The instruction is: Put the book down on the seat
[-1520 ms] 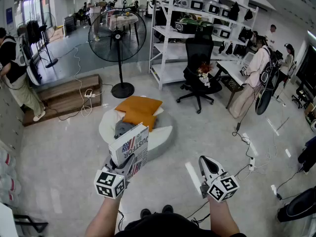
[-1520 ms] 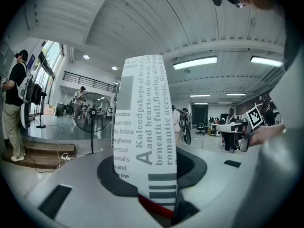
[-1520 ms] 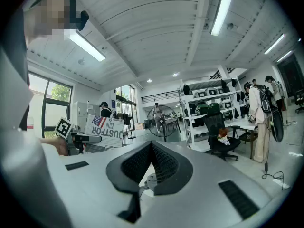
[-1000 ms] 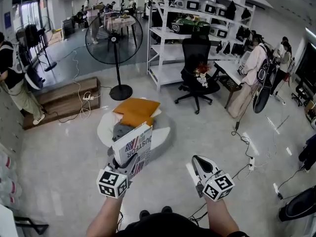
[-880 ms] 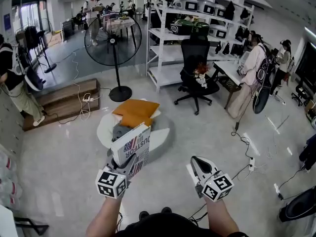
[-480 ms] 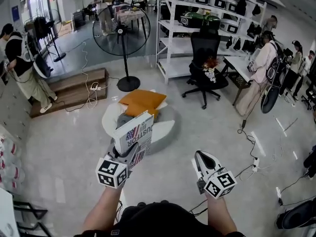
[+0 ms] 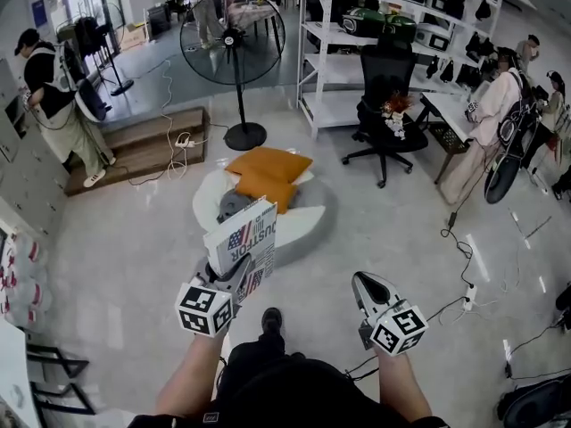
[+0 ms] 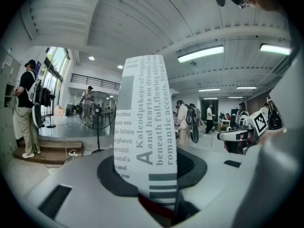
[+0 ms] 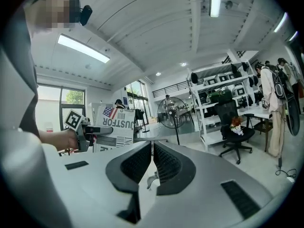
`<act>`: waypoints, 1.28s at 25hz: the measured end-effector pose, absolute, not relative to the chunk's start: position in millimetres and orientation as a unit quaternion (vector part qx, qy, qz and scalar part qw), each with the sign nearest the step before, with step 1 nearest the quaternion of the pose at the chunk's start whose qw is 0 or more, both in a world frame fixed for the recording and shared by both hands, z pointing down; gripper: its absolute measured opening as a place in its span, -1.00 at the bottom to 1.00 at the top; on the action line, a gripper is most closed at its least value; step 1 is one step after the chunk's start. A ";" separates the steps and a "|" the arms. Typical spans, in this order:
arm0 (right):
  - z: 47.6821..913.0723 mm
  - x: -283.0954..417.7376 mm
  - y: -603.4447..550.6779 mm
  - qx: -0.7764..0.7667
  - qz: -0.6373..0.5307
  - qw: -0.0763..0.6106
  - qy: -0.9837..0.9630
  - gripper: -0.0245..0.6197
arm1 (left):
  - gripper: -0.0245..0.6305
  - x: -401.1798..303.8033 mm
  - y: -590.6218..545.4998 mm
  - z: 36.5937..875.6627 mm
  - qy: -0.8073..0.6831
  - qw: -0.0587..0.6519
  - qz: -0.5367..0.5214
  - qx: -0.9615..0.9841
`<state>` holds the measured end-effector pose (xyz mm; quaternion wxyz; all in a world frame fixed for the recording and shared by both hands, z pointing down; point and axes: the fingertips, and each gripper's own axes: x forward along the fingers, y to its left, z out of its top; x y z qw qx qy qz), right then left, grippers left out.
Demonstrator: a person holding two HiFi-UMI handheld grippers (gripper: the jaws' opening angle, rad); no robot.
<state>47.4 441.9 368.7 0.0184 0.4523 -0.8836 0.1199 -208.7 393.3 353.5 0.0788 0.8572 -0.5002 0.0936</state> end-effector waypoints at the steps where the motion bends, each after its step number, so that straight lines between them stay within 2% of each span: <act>1: 370.2 48.5 438.4 0.450 0.121 0.019 -0.885 -0.87 | -0.43 -207.3 390.1 355.4 -0.501 0.079 0.093 0.857; 12: 369.9 63.8 368.2 0.463 0.135 0.023 -0.876 -0.79 | -0.43 -189.5 309.1 358.2 -0.484 0.079 0.091 0.867; 17: 377.0 68.3 307.3 0.475 0.145 0.033 -0.867 -0.67 | -0.43 -184.3 240.9 366.4 -0.476 0.089 0.096 0.869; 32: 374.9 58.2 135.1 0.499 0.149 0.050 -0.852 -0.60 | -0.44 -178.0 58.4 366.5 -0.427 0.085 0.097 0.895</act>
